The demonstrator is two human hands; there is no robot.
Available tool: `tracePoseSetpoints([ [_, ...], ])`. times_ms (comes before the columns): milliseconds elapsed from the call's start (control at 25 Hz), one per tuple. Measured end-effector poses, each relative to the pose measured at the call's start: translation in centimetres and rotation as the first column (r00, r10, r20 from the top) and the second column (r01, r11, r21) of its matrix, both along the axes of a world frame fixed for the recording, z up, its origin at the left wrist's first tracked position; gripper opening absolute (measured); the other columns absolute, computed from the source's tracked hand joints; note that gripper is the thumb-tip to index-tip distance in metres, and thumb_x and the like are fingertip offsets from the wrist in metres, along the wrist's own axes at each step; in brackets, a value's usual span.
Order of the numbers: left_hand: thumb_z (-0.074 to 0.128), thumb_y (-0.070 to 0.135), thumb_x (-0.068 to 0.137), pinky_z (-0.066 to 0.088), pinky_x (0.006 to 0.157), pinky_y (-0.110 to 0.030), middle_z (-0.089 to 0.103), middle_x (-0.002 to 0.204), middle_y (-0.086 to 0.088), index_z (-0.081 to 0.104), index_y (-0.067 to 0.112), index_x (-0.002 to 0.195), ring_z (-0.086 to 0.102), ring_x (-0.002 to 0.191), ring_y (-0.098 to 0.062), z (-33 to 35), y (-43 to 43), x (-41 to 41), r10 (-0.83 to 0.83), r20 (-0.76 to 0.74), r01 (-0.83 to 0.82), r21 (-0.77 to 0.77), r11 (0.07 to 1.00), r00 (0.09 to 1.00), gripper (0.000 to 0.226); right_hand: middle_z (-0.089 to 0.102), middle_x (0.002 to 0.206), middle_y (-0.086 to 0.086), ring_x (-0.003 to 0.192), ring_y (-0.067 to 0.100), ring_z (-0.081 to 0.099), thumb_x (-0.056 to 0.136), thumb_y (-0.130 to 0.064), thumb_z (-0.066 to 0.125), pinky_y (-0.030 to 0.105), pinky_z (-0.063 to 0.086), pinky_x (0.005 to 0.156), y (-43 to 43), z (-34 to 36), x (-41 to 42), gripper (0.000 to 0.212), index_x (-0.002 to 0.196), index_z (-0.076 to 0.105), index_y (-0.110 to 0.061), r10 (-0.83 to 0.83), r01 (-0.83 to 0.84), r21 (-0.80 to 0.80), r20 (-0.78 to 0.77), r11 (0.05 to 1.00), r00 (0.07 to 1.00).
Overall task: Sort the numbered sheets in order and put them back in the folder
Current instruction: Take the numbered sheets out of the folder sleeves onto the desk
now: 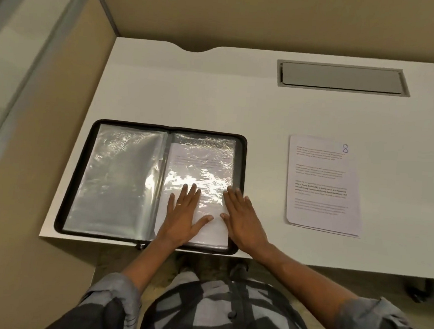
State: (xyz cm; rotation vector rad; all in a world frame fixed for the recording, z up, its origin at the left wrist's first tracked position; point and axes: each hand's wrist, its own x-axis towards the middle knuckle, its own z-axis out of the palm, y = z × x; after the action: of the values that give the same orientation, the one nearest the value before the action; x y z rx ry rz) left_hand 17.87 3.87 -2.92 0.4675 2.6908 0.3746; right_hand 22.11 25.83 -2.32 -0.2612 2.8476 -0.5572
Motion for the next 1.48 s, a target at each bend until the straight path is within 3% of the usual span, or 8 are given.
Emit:
tracePoseSetpoints([
  [280, 0.016, 0.066, 0.102, 0.004, 0.125, -0.058, -0.011, 0.17, -0.003, 0.008, 0.021, 0.164, -0.014, 0.157, -0.024, -1.7, -2.4, 0.4, -0.145, -0.089, 0.143, -0.031, 0.989, 0.985, 0.077, -0.005, 0.171, 0.002, 0.158, 0.02, -0.007, 0.112, -0.037, 0.019, 0.043, 0.007, 0.129, -4.1, -0.1, 1.6, 0.058, 0.163, 0.004, -0.015, -0.181, 0.182, 0.051, -0.023, 0.982, 0.983],
  [480, 0.03, 0.037, 0.112, 0.016, 0.127, -0.047, 0.019, 0.169, 0.005, 0.035, 0.031, 0.158, 0.007, 0.158, -0.014, 0.7, -5.0, -0.5, -0.011, -0.05, 0.028, 0.348, 0.937, 0.999, 0.047, 0.002, 0.171, 0.0, 0.158, 0.015, -0.002, 0.108, -0.047, 0.015, 0.047, 0.007, 0.129, -5.6, 0.8, 1.2, 0.063, 0.164, 0.009, -0.018, -0.504, 0.503, -0.139, 0.029, 0.853, 0.863],
  [680, 0.036, 0.04, 0.111, 0.018, 0.125, -0.032, 0.028, 0.165, 0.015, 0.036, 0.037, 0.156, 0.02, 0.153, -0.002, 5.5, -9.5, -0.8, 0.185, 0.091, -0.199, 0.648, 0.735, 0.979, 0.045, 0.001, 0.171, -0.003, 0.157, 0.012, -0.005, 0.105, -0.06, 0.015, 0.04, 0.002, 0.129, -10.7, 1.7, -1.1, 0.071, 0.164, 0.006, -0.02, -0.339, 0.332, -0.142, -0.024, 0.932, 0.941],
  [920, 0.03, 0.053, 0.107, 0.023, 0.119, -0.027, 0.032, 0.157, 0.029, 0.032, 0.041, 0.156, 0.029, 0.144, 0.008, 7.5, -16.4, 1.6, 0.427, 0.269, -0.484, 0.684, 0.546, 0.863, 0.051, -0.009, 0.17, -0.004, 0.156, 0.01, -0.014, 0.105, -0.06, 0.016, 0.034, -0.006, 0.127, -17.0, 3.4, -3.1, 0.072, 0.163, 0.0, -0.021, -0.108, 0.103, -0.097, -0.05, 0.99, 0.993],
  [1080, 0.023, 0.053, 0.109, 0.025, 0.123, -0.035, 0.028, 0.166, 0.007, 0.023, 0.032, 0.161, 0.027, 0.151, -0.01, 6.4, -20.4, 1.8, 0.581, 0.292, -0.606, 0.641, 0.471, 0.76, 0.056, -0.009, 0.17, -0.004, 0.156, 0.012, -0.013, 0.101, -0.066, 0.007, 0.036, -0.005, 0.128, -17.7, 2.6, -3.9, 0.078, 0.164, 0.002, -0.019, -0.113, 0.111, -0.067, -0.034, 0.992, 0.993],
  [1240, 0.021, 0.05, 0.11, 0.017, 0.122, -0.025, 0.017, 0.17, 0.008, 0.014, 0.031, 0.163, 0.018, 0.147, 0.003, 6.1, -22.3, 1.1, 0.675, 0.278, -0.614, 0.719, 0.326, 0.684, 0.057, -0.003, 0.171, 0.0, 0.157, 0.016, -0.007, 0.104, -0.061, 0.013, 0.041, 0.003, 0.129, -16.1, 1.7, -3.8, 0.074, 0.164, 0.006, -0.017, -0.097, 0.097, 0.015, -0.013, 0.995, 0.995],
  [1360, 0.025, 0.055, 0.108, 0.014, 0.125, -0.028, 0.013, 0.17, 0.009, 0.012, 0.031, 0.163, 0.012, 0.153, 0.0, 5.3, -22.7, 0.3, 0.703, 0.193, -0.599, 0.699, 0.391, 0.684, 0.062, -0.003, 0.171, 0.0, 0.157, 0.017, -0.007, 0.1, -0.065, 0.005, 0.043, 0.004, 0.129, -14.6, 1.2, -3.5, 0.08, 0.164, 0.004, -0.017, -0.104, 0.102, 0.056, 0.031, 0.993, 0.994],
  [1480, 0.025, 0.064, 0.104, 0.001, 0.129, -0.041, 0.007, 0.171, 0.005, 0.012, 0.027, 0.164, 0.0, 0.157, -0.006, 3.2, -23.4, 0.0, 0.614, 0.005, -0.511, 0.561, 0.652, 0.789, 0.072, -0.006, 0.171, 0.0, 0.157, 0.017, -0.008, 0.102, -0.064, 0.01, 0.043, 0.005, 0.129, -13.1, 0.5, -2.9, 0.078, 0.163, 0.001, -0.017, -0.116, 0.11, 0.075, 0.081, 0.991, 0.99],
])
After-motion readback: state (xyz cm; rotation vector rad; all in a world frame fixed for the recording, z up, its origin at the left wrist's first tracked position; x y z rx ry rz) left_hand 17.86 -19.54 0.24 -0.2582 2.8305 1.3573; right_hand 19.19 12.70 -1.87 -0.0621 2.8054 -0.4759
